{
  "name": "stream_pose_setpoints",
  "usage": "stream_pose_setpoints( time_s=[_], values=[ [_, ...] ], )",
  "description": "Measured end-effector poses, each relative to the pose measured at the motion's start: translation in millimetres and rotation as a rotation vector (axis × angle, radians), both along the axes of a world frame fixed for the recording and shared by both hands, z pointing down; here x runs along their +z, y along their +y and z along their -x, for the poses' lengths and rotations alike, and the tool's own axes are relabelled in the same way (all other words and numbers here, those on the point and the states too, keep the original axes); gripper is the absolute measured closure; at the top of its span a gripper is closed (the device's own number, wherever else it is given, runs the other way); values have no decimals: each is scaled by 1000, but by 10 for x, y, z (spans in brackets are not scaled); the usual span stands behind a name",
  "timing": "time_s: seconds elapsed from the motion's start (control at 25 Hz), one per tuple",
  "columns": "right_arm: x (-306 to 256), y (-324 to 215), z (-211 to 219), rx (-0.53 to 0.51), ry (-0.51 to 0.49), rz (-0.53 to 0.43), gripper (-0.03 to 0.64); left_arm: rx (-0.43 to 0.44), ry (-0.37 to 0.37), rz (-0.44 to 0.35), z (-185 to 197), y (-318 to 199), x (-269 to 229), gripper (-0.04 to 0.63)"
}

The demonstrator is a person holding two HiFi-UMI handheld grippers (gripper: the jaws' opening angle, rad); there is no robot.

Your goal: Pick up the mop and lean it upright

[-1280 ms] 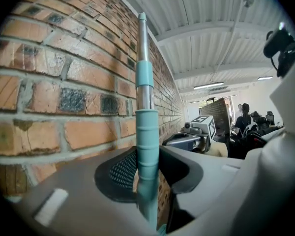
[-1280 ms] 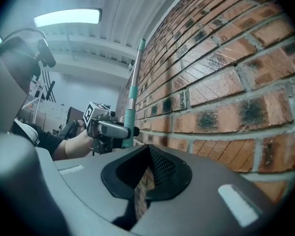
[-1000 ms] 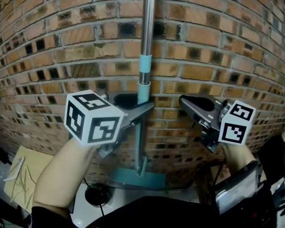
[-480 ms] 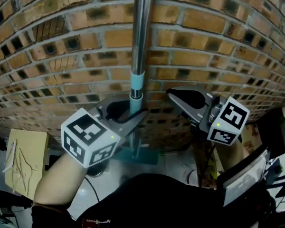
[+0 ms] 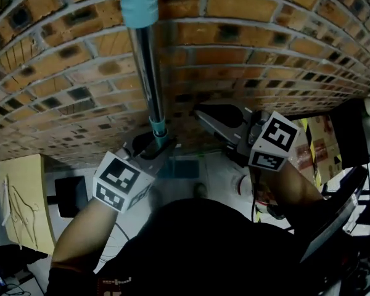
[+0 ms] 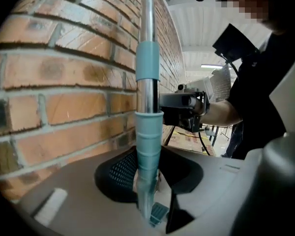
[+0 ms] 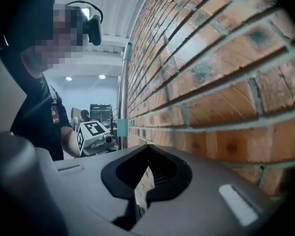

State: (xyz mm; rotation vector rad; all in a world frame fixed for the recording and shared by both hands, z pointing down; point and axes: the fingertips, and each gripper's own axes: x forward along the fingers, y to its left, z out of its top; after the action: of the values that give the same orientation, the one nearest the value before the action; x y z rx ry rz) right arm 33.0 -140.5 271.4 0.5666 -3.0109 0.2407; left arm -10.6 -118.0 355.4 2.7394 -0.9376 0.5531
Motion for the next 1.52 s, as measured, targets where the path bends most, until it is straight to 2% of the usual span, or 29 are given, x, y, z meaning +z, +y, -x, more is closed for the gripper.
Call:
stream_pose_setpoints(
  time_s=[0.32,0.64,1.2,1.52],
  values=[
    [827,-34,-182,52,25,108,603,-15,-38,51,-91,-25,1000,466],
    [1627,-94,-307,98,74,217,603,1,-122,109,-150,37,1975,466],
    [2599,-192,-434,135,130,290,603,-14,-210,137,-256,-83,3230,468],
    [2999,-151,-511,142,140,339,603,2,-257,182,-337,-102,3845,468]
  ],
)
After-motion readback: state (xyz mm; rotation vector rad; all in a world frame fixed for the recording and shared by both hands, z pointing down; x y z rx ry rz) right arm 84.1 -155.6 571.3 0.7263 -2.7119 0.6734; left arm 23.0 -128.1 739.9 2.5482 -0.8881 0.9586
